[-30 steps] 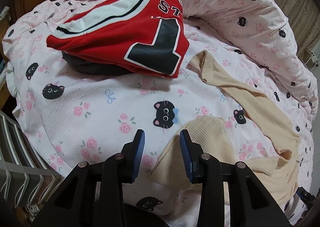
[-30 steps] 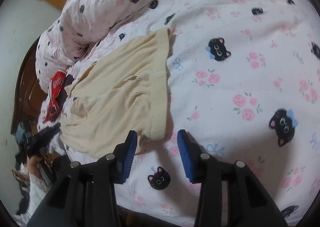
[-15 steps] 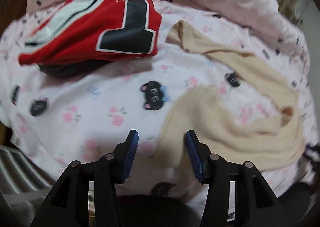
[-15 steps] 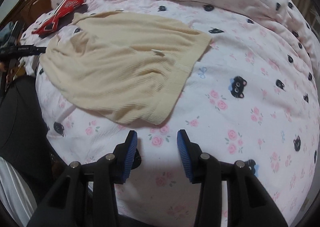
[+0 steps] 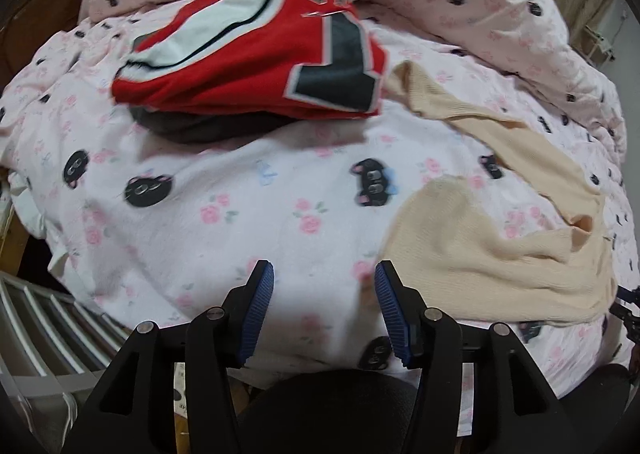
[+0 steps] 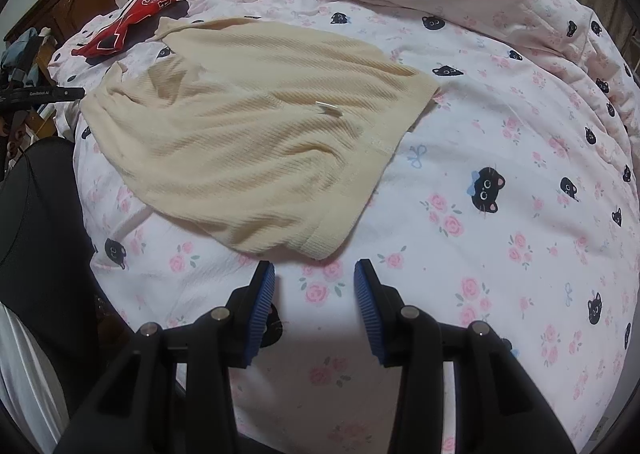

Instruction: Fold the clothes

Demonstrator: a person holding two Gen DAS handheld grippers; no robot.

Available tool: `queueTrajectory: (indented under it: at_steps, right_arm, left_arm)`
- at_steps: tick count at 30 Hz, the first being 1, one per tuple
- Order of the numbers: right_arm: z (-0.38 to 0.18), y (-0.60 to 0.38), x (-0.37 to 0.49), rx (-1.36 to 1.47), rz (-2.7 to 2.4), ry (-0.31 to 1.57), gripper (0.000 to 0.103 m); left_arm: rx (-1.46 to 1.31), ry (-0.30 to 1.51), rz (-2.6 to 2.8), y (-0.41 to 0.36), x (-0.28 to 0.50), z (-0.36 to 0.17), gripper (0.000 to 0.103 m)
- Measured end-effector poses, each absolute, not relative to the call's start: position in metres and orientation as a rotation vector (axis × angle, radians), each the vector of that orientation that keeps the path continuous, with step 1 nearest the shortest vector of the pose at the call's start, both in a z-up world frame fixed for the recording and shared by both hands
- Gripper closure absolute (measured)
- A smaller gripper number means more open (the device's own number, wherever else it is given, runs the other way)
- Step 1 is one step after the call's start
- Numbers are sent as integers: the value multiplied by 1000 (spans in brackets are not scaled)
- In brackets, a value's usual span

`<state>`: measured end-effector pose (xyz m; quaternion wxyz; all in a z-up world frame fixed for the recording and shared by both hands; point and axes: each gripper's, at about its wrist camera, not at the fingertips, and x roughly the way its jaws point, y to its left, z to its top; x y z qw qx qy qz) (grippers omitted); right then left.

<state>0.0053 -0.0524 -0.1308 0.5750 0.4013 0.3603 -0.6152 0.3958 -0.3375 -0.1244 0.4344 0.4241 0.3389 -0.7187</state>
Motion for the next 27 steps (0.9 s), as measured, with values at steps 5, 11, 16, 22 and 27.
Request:
queueTrajectory:
  at_steps: [5, 11, 16, 22, 27]
  right_arm:
    - [-130, -52, 3, 944, -1446, 828, 59]
    - [-129, -54, 4, 944, -1449, 829, 59]
    - [-129, -55, 7, 941, -1447, 838, 59]
    - [-125, -53, 7, 938, -1454, 829, 59]
    - [-125, -51, 7, 939, -1454, 832, 59]
  left_arm:
    - [1135, 822, -1763, -344, 391, -141, 55]
    - [1207, 730, -1750, -345, 376, -147, 54]
    - [1230, 675, -1743, -343, 372, -149, 54]
    - [1210, 613, -1798, -330, 371, -141, 76]
    - [1197, 665, -1858, -327, 378, -139, 66]
